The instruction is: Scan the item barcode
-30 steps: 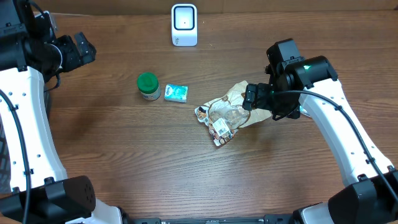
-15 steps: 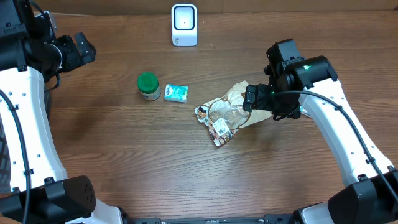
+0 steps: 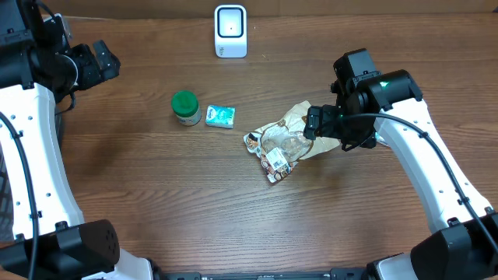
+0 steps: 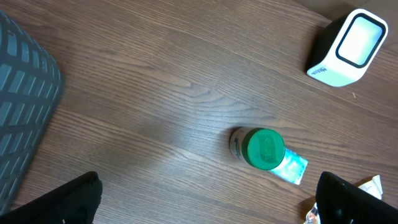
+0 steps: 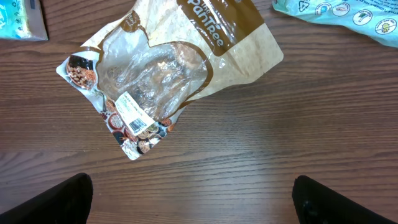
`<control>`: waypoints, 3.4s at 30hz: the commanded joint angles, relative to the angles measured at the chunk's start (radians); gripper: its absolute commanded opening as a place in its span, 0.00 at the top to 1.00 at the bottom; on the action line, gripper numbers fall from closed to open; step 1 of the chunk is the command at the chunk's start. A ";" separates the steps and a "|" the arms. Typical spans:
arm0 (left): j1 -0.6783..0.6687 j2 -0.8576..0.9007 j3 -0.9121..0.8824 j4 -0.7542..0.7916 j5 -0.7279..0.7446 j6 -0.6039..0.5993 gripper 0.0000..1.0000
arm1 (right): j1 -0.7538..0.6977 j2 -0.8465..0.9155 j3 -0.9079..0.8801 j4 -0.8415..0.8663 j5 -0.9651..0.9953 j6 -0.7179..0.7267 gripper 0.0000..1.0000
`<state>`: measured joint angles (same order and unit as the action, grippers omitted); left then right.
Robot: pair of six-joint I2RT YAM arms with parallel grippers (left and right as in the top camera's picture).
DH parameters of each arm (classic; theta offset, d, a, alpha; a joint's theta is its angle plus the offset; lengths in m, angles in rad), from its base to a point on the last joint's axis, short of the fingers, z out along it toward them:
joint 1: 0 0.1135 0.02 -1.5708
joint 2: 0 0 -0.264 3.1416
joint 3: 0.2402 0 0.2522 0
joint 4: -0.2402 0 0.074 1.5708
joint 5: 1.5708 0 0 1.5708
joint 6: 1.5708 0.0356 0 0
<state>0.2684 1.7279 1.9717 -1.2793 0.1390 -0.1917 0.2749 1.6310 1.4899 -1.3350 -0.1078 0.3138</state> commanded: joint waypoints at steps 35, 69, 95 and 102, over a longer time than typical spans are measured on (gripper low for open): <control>-0.009 0.000 0.007 0.162 -0.092 -0.015 0.00 | -0.001 0.003 -0.005 -0.005 -0.007 -0.004 0.00; -0.711 0.003 -0.129 0.134 0.074 -0.354 0.96 | -0.083 0.239 0.016 0.349 -0.021 0.004 0.96; -1.052 0.470 -0.210 0.169 0.000 -0.406 0.96 | -0.376 0.239 0.067 0.185 -0.141 -0.058 0.92; -1.047 0.502 -0.210 0.161 -0.084 -0.405 0.96 | -0.376 0.239 0.067 0.177 -0.141 -0.061 0.92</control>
<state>-0.7895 2.2276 1.7714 -1.1110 0.1265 -0.6182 -0.1032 1.8893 1.5265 -1.1564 -0.2394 0.2634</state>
